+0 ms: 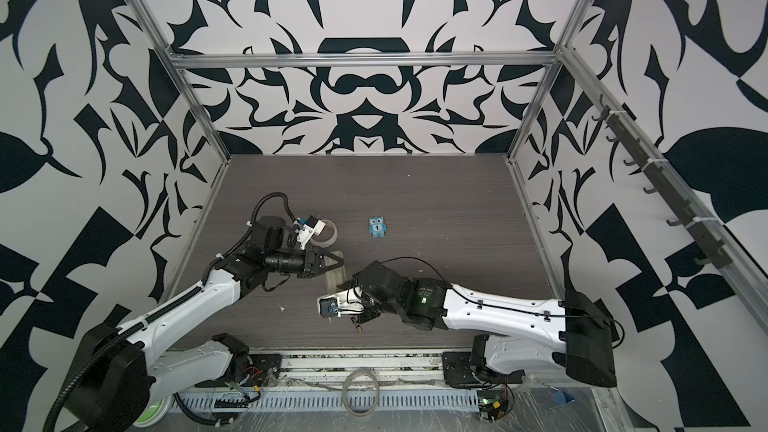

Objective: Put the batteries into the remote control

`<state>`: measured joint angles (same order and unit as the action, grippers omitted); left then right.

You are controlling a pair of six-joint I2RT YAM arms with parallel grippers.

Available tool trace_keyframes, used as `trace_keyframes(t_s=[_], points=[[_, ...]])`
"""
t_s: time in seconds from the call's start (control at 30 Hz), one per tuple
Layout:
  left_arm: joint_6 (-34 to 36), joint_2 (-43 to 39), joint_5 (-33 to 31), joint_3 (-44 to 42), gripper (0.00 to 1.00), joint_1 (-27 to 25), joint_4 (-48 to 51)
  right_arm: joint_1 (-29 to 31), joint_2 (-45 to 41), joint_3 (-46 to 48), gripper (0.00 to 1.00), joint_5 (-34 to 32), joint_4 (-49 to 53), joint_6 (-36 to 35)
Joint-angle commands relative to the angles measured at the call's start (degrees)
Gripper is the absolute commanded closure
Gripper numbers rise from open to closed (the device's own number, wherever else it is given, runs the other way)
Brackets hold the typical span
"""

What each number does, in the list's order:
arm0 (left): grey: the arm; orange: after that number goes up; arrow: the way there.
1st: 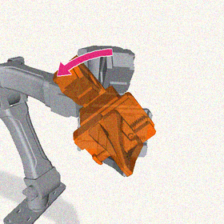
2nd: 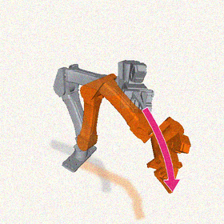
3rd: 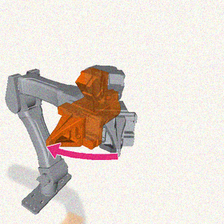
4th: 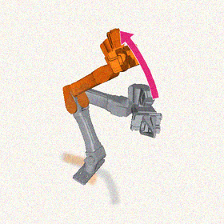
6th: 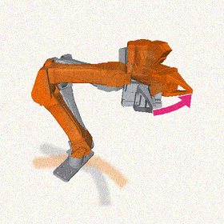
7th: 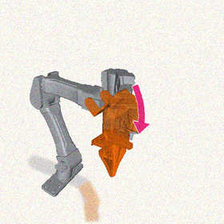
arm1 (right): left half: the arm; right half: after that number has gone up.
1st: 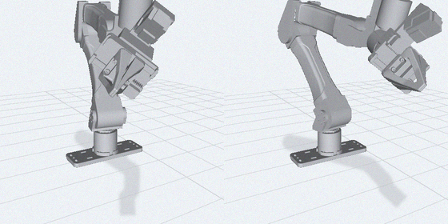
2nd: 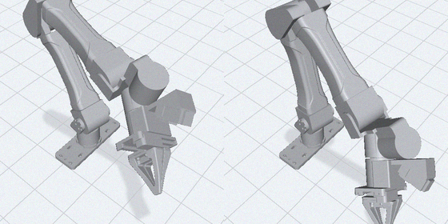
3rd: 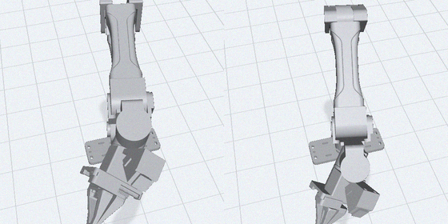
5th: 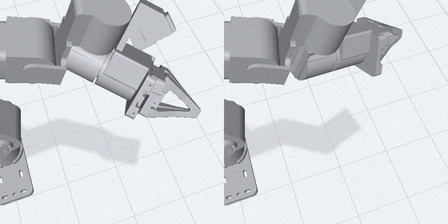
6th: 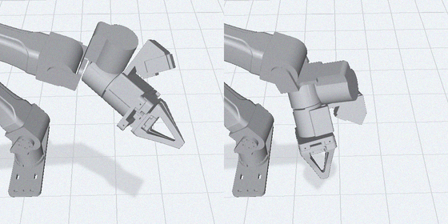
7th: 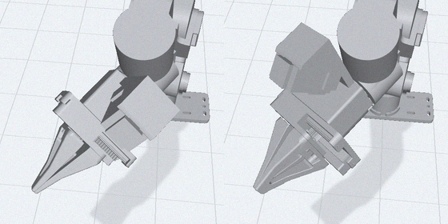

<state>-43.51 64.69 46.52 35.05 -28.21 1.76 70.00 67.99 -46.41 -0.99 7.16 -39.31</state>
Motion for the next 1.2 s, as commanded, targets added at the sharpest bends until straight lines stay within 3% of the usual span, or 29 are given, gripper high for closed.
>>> trace_keyframes(t_s=[0.0, 0.33, 0.73, 1.17], points=[[-0.17, -0.81, 1.53, -0.41, 1.00, -0.10, -1.32, 0.01, 0.36, -1.57, 0.69, 0.99, 0.11, 0.77], [-0.44, -0.82, 1.82, -0.55, 1.00, -0.09, -1.83, -0.02, 1.86, -1.93, 0.67, -0.07, 0.45, 0.58], [-0.70, -0.52, 2.33, -0.70, 1.00, -0.10, -2.28, 0.05, 3.29, -2.18, 0.80, -8.24, -1.82, -1.03], [-0.73, 0.08, 2.38, -0.78, 1.00, -0.09, -2.33, 0.00, 2.58, -1.82, 0.83, -13.54, -5.01, -1.44]])
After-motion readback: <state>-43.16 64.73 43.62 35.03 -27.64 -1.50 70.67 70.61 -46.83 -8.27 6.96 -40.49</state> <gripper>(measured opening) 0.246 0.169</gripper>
